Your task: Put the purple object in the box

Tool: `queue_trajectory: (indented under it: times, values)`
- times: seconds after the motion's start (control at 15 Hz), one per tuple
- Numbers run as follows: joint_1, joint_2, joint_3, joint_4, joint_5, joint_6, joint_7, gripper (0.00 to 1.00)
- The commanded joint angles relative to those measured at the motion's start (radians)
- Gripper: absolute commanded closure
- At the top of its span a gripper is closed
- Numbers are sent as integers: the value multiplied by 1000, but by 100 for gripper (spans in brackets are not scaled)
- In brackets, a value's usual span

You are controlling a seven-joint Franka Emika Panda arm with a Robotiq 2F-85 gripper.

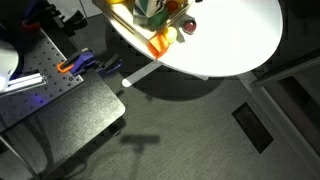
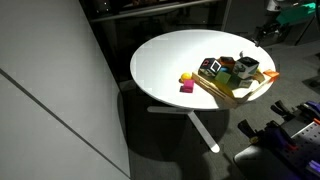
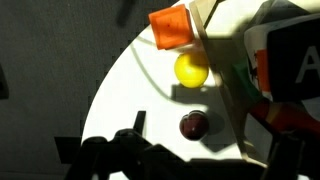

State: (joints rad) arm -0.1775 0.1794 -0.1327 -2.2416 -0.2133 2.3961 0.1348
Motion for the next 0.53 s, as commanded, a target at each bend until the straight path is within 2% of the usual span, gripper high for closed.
queue_trajectory:
  times: [0.0,0.47]
  values:
    - [8,97,-9,92,58,4,-28,0]
    - [-2,245,6,209,140,36,-94,0]
